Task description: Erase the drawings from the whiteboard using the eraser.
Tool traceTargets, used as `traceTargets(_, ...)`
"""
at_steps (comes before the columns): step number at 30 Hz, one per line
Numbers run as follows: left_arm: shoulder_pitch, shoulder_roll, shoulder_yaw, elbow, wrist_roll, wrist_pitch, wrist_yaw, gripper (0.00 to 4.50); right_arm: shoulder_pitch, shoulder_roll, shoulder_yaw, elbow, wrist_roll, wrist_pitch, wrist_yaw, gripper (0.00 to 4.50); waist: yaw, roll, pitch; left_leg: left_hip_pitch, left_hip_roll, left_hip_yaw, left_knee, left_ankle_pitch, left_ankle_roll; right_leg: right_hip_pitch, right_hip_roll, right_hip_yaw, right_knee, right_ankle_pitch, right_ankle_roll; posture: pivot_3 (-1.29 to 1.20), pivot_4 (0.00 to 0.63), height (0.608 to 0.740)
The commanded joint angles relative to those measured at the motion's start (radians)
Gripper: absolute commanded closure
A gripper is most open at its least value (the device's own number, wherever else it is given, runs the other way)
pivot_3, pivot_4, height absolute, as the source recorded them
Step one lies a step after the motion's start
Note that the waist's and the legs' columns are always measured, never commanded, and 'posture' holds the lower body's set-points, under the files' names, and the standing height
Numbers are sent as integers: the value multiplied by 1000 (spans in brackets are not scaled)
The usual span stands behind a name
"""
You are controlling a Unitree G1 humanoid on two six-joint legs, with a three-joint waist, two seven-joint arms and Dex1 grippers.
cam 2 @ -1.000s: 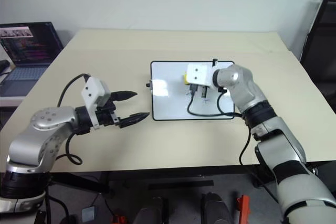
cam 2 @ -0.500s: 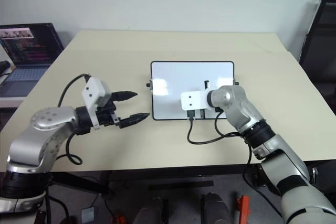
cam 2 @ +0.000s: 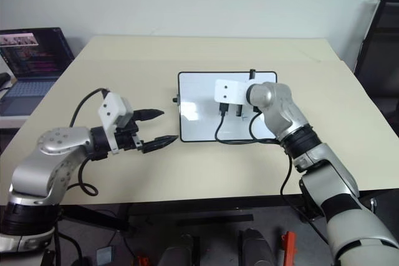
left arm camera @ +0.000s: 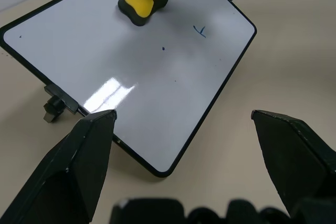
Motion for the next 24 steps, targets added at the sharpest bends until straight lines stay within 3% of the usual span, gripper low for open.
traceTargets(1, -8, 3, 13, -24, 0, -14, 4, 0, 61, -26, 35, -71, -12, 17, 94, 4326, 0, 0, 0, 0, 0, 0, 0, 0, 0, 0, 0, 0, 0, 0, 0, 0, 150, 740)
traceTargets(8, -14, 1, 6, -12, 13, -23, 8, 0, 200, -58, 110, -227, -42, 76, 249, 4330, 0, 0, 0, 0, 0, 0, -1, 0, 0, 0, 0, 0, 0, 0, 0, 0, 150, 740)
traceTargets(13, -8, -2, 9, -21, 13, -19, 9, 0, 201, -43, 103, -208, -72, 114, 206, 4331, 0, -1, -1, 1, 0, 0, 0, 0, 0, 1, 0, 0, 0, 0, 0, 0, 150, 740)
traceTargets(24, -13, -5, 7, -17, 16, -21, 10, 0, -28, 47, 24, 22, -85, 175, -58, 4332, 0, -1, -1, 2, 1, -1, 0, 1, 1, 0, 0, -1, 0, 1, -2, 0, 150, 740)
